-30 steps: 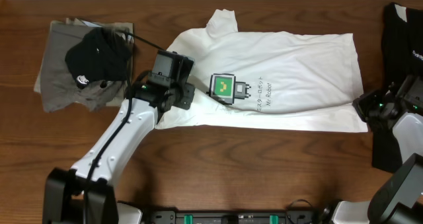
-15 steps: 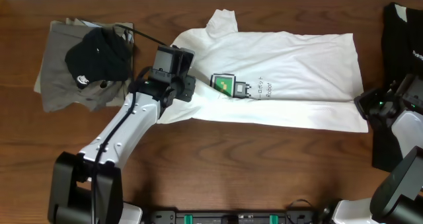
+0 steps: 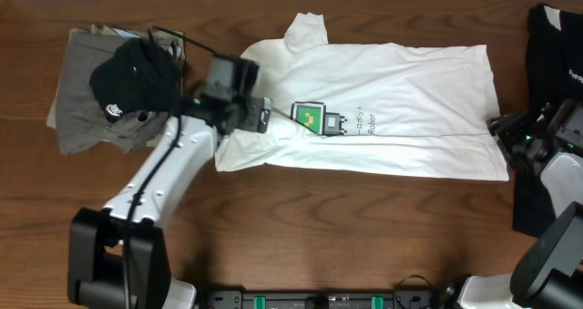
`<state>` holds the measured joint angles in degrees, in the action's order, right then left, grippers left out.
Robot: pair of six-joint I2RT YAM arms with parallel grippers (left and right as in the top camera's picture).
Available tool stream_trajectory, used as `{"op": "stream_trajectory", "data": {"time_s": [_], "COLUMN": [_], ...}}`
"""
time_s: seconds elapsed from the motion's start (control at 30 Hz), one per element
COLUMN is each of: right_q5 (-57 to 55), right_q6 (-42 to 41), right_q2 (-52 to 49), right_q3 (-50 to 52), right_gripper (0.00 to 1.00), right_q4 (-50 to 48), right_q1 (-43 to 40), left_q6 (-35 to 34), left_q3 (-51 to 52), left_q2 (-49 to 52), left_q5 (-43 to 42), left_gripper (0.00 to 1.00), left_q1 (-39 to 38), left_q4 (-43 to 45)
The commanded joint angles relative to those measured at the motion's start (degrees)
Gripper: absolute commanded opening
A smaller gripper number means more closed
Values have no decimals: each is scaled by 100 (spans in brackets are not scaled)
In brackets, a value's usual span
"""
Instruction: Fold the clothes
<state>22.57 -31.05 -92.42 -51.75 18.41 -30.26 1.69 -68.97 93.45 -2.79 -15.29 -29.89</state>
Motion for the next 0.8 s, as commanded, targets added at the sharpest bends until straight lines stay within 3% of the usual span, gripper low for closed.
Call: {"op": "stream_trajectory", "data": {"time_s": [0.0, 0.2, 0.33, 0.57, 0.77], "right_q5": [540, 529, 525, 330, 240], "right_q6": [535, 1429, 1818, 1843, 1845], "right_q2": [11, 85, 81, 81, -46], "right_q3": [-411, -1762, -2662, -3224, -3220], "right_gripper": [58, 62, 66, 66, 67], "right_q4": [260, 1989, 2675, 2398, 2216], "right_q1": [-76, 87, 352, 896, 1154], "left_q6": [-44, -20, -24, -20, -269], "left_q3": [-861, -2323, -2776, -2949, -2953], "left_q2": [-181, -173, -74, 822, 1895], "left_q5": [131, -2, -240, -734, -1331], "left_gripper": [89, 89, 89, 89, 83], "left_q1": [219, 269, 275, 273, 269], "left_q4": [-590, -1941, -2122, -1263, 61]}}
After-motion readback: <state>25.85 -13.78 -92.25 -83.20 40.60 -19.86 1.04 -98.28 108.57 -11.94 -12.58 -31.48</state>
